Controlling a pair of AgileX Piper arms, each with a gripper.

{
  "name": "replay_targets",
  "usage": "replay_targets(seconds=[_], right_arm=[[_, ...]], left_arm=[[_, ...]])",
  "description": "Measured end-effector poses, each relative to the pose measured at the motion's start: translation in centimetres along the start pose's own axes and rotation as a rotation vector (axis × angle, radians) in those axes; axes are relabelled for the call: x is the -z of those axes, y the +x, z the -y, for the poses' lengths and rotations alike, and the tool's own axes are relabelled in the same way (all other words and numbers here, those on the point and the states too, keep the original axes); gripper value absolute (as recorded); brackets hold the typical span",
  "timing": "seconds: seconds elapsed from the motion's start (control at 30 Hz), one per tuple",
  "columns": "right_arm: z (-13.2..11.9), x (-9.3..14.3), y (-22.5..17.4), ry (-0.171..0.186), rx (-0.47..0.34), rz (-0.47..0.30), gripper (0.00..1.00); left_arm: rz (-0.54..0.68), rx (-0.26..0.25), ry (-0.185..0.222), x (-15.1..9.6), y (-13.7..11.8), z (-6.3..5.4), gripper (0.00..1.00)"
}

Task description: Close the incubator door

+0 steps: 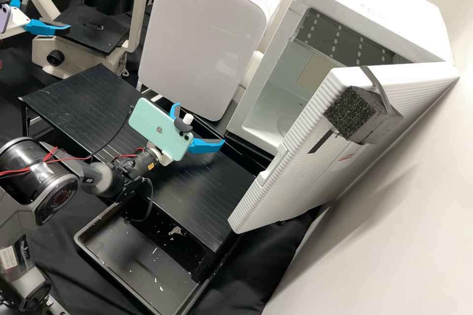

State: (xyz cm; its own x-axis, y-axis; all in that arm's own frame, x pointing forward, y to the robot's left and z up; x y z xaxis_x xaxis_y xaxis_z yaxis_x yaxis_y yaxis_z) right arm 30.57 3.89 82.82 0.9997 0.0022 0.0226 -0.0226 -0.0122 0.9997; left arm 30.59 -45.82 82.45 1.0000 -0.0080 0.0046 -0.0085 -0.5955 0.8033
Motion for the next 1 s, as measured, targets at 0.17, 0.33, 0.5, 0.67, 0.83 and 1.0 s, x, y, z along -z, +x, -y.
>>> replay_targets(seconds=[0.17,0.33,0.5,0.67,0.83,1.0], right_arm=[[0.0,0.0,0.0,0.0,0.0,0.0,1.0],[0.0,0.0,-0.1,0.0,-0.007,-0.006,1.0],[-0.3,0.1,-1.9,0.009,-0.034,-0.015,1.0],[-1.6,0.6,-5.1,-0.034,-0.175,-0.059,1.0],[-3.6,1.1,-9.0,-0.088,-0.39,-0.001,1.0],[-5.0,0.8,-11.9,-0.15,-0.512,0.099,1.0]], left_arm=[[0.0,0.0,0.0,0.0,0.0,0.0,1.0],[0.0,0.0,0.0,0.0,0.0,0.0,1.0],[0.0,0.0,0.0,0.0,0.0,0.0,1.0],[0.0,0.0,0.0,0.0,0.0,0.0,1.0],[0.0,0.0,0.0,0.0,0.0,0.0,1.0],[0.0,0.0,0.0,0.0,0.0,0.0,1.0]])
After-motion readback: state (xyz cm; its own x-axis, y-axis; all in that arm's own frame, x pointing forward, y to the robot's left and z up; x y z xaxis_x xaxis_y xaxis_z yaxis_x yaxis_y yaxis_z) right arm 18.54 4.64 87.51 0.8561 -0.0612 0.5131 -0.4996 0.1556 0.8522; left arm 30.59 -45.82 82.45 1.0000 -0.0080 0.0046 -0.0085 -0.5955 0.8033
